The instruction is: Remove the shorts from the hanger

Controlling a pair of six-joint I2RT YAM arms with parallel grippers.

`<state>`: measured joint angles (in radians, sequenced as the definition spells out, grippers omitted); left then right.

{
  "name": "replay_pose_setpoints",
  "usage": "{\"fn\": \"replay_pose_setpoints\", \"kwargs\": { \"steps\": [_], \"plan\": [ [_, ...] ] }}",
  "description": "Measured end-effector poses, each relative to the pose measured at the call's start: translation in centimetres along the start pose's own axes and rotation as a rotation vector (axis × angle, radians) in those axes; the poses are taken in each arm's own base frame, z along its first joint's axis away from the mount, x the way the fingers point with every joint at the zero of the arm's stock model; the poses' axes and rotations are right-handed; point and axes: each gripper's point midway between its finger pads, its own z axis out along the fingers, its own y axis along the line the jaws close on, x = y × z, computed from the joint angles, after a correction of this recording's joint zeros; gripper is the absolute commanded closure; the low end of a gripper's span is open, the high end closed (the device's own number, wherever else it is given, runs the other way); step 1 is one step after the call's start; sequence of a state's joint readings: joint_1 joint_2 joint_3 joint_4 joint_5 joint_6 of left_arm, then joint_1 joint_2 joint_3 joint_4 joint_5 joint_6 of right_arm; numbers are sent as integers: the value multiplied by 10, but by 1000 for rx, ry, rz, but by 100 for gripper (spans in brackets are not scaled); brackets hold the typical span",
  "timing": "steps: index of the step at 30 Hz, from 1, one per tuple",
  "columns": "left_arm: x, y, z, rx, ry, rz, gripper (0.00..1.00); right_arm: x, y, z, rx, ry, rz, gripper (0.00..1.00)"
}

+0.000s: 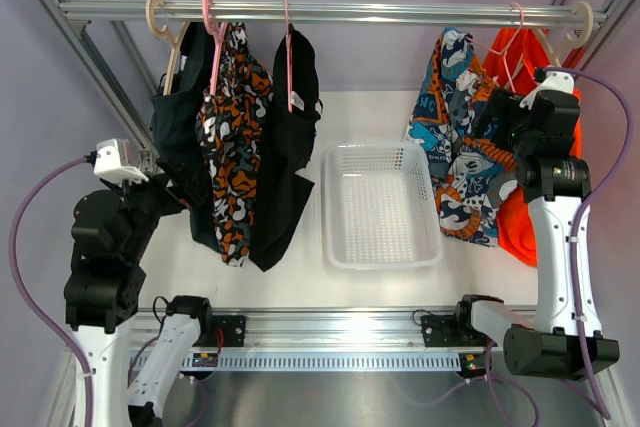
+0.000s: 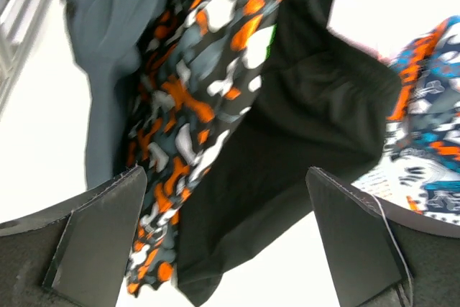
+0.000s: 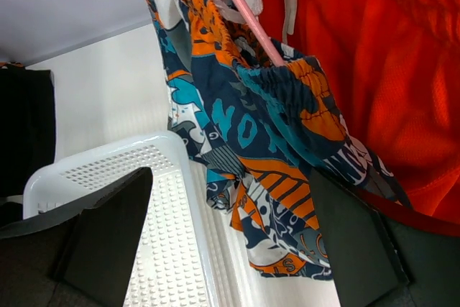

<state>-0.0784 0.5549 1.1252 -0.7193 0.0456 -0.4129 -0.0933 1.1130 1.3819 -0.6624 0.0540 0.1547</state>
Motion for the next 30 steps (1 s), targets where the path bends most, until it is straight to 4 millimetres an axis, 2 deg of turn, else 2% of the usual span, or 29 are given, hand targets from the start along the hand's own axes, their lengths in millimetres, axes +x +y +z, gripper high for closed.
{"fn": "replay_pose_setpoints", "kwargs": {
  "steps": [3,5,7,10,12,14,16,19,25,30],
  "plan": [
    [-17,-17,-2,51,-3,-19,1,-2,11,-6,-71,-3,-30,0],
    [-34,-33,-5,97,-3,-35,1,-3,26,-15,-176,-11,-100,0],
    [-51,-48,-6,137,-5,-49,1,-2,45,-30,-316,-26,-205,1],
    [-73,-68,-1,194,-2,-69,1,4,76,-63,-546,-53,-367,0],
    [-79,-78,8,220,15,-84,1,7,91,-83,-669,-48,-450,1],
    [-77,-88,21,242,57,-92,2,4,102,-95,-758,-44,-491,0],
    [-72,-109,37,281,117,-84,6,2,110,-100,-820,-37,-503,0],
    [-64,-135,68,292,179,-58,14,11,114,-96,-865,14,-493,0],
    [-43,-150,149,196,253,16,32,35,114,-81,-899,112,-447,0],
    [-39,-164,203,159,251,64,34,46,117,-80,-930,150,-405,1]
  ]
}}
